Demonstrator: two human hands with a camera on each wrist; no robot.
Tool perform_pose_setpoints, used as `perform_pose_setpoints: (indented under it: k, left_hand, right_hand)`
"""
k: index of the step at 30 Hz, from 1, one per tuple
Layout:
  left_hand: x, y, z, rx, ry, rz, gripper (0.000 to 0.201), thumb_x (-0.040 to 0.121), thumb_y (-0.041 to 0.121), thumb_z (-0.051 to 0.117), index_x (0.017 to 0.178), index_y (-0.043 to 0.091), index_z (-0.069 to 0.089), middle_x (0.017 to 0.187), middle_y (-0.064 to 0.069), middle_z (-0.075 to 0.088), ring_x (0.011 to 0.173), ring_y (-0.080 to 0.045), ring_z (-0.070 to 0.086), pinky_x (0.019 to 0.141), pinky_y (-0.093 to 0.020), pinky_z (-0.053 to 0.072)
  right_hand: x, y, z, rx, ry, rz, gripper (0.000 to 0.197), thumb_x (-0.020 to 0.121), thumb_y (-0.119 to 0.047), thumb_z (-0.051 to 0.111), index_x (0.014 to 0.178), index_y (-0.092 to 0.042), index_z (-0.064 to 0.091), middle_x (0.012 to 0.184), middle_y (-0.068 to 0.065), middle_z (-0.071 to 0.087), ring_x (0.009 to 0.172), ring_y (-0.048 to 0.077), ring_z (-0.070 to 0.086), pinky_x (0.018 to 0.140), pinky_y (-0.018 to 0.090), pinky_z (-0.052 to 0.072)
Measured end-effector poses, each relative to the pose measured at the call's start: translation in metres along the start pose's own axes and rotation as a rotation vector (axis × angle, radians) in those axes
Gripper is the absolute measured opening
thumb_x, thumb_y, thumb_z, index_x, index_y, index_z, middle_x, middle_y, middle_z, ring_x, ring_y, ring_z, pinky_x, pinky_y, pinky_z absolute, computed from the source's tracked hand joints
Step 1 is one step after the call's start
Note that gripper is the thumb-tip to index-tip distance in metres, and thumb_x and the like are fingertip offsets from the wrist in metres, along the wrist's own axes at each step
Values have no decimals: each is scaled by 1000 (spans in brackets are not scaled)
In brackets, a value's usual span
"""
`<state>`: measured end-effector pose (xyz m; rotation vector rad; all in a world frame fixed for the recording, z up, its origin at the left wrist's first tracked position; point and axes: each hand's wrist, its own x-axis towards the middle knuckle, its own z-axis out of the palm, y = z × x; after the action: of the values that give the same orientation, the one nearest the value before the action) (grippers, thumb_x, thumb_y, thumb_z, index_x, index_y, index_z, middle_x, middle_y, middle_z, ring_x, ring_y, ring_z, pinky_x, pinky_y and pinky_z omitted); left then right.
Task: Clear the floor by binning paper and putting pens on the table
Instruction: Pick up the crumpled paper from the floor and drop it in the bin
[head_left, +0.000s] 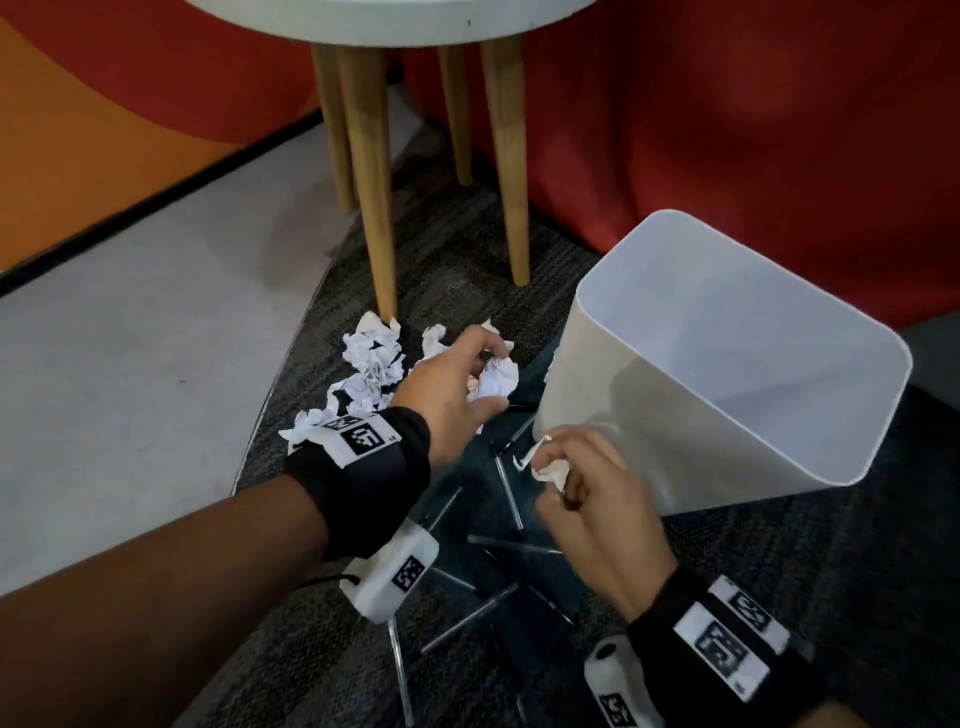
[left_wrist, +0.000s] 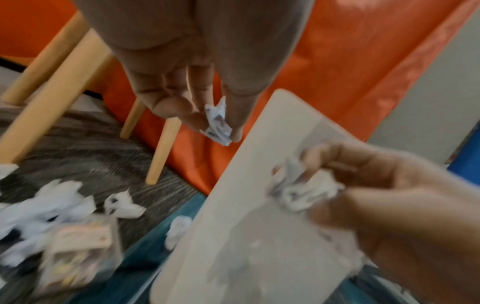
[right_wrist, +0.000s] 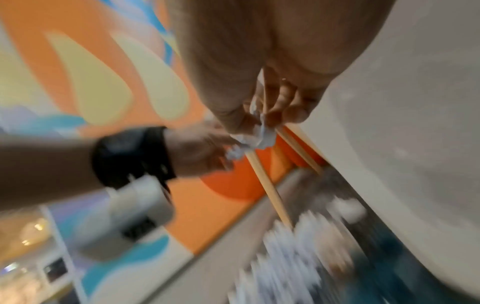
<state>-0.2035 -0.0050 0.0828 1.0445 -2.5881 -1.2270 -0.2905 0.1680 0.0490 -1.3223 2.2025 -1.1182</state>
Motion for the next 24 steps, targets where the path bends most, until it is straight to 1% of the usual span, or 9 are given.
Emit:
perform_pose_setpoints:
  k: [2,4,8,10,12,14,17,20,24]
  left_hand:
    - [2,15,-17,-2,14,42,32,93,24,59,119,31,42,112,5,52,73,-2,50,71,-23,37]
    - [4,27,-30,4,34,109,30,95,25,56,119,33,41,117,7,52,82,-8,55,75,-26,42]
    - [8,50,-41,-41,107,229,35,93,22,59,122,31,42,97,22,47,66,4,50,71,-25,42]
    - [13,62,-40,-83,174,275,39,90,19,63,122,28,43,93,29,43,74,10,50,75,-24,44]
    - [17,74,-37,-158,206,302,41,87,18,67,121,28,44,94,27,48,90,7,52,83,-30,49]
    - [22,85,-33,-202,193,325,41,85,19,69,116,31,45,94,21,55,92,1,56,84,-28,49]
    - [29,102,-31,-172,178,341,36,84,18,70,112,29,51,88,21,55,78,14,52,73,-4,37]
    - [40,116,-27,-109,177,353,35,84,15,70,115,23,57,86,26,51,75,26,45,70,5,31]
    - [57,131,-18,32,129,410,41,83,18,71,122,27,60,104,13,58,82,14,47,75,4,30]
  right_hand:
    - [11,-31,-33,19,142,-102,37,69,10,65,88,-22,59,100,-11,60,62,-3,48,62,11,36]
    - [21,-50,-63,11,311,-183,41,70,11,65,97,-19,58,94,-8,59,62,3,49,61,15,38]
    - [48,-49,-102,-120,523,-137,46,73,4,59,112,-19,58,103,-12,59,64,9,49,66,12,38]
    - [61,-33,-107,-202,476,-23,43,75,-1,57,113,-21,60,105,-11,60,74,15,54,74,18,38]
    - [70,-18,-105,-252,343,101,45,78,-7,56,120,-22,60,112,-4,64,87,24,59,84,28,41]
    - [72,-8,-100,-303,225,201,49,82,-13,58,129,-25,57,119,0,64,96,29,58,91,33,40]
    - [71,-7,-98,-295,313,180,50,84,-16,59,133,-26,52,120,-1,61,101,28,55,95,37,39]
    - [69,-11,-99,-222,421,137,45,84,-15,58,127,-26,50,115,-5,57,100,26,54,93,40,41]
    - [65,-14,-100,-140,443,138,41,84,-14,59,122,-26,49,111,-10,54,100,23,53,91,49,44]
